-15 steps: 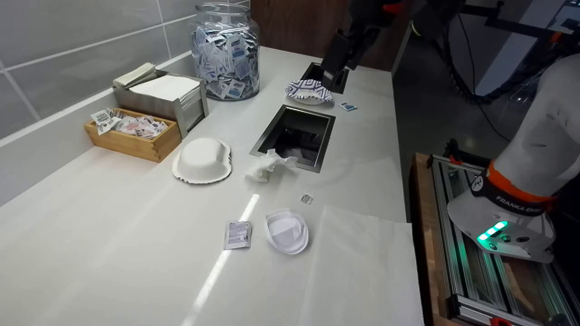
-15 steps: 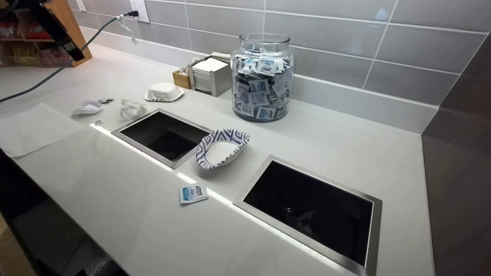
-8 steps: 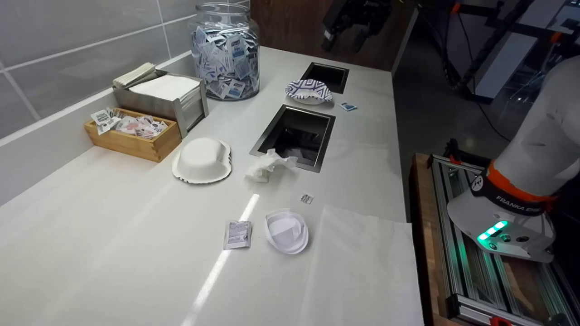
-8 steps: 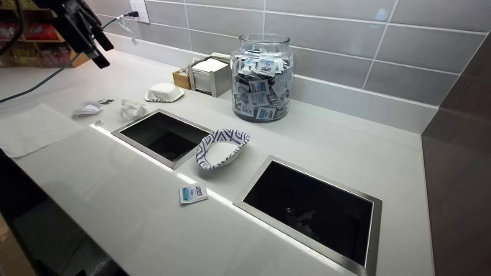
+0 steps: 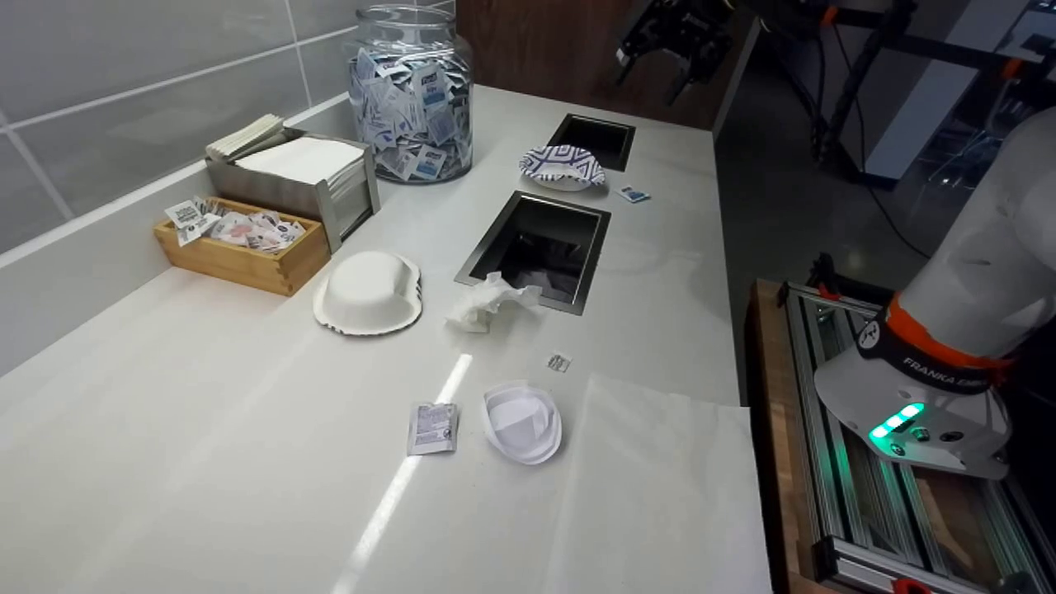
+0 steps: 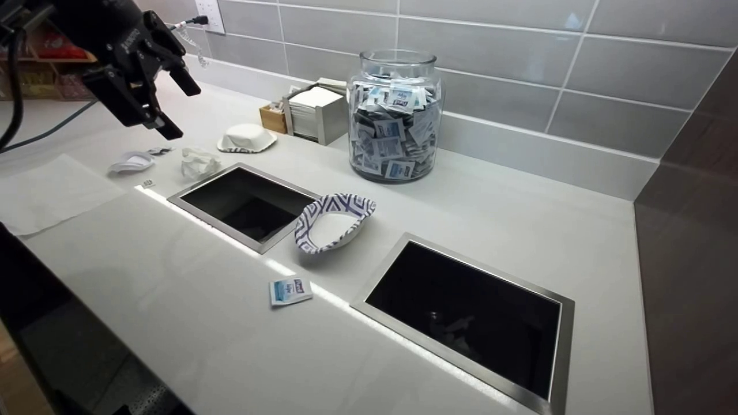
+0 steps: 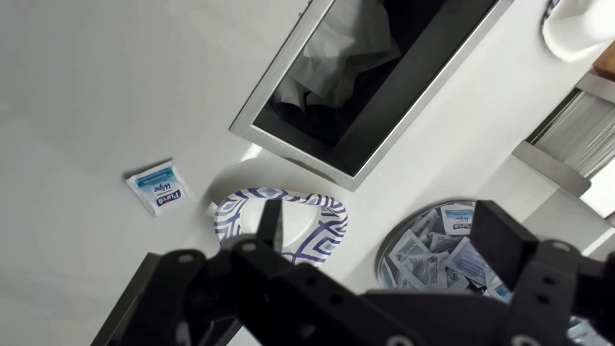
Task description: Pick up the paper bowl, press the paper bowl on the kitchen counter three times and put it into the left bin
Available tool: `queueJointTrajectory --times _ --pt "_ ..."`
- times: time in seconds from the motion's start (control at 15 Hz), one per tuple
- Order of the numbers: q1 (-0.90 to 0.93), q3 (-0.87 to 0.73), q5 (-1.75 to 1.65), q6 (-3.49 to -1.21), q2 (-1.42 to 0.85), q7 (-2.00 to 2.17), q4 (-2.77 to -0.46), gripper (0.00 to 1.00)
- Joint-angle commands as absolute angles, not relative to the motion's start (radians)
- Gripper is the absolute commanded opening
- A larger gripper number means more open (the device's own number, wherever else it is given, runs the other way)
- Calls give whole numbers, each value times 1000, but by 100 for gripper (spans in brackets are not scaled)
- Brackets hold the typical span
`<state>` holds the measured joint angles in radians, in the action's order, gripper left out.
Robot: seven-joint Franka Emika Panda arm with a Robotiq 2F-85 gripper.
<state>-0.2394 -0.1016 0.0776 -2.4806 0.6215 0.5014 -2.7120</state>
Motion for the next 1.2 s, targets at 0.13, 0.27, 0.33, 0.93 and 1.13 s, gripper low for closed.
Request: queueJointTrajectory --times 0.13,0.27,0.33,0.93,1.13 --pt "-262 -78 102 -2476 620 485 -2710 100" --pt "-264 -127 121 -2473 596 445 -2703 100" --pt "-271 -141 110 -2477 586 414 -2700 100" --pt "-320 -253 10 -2401 382 79 -2557 100" --pt "-318 -268 1 -2411 272 52 -2460 100"
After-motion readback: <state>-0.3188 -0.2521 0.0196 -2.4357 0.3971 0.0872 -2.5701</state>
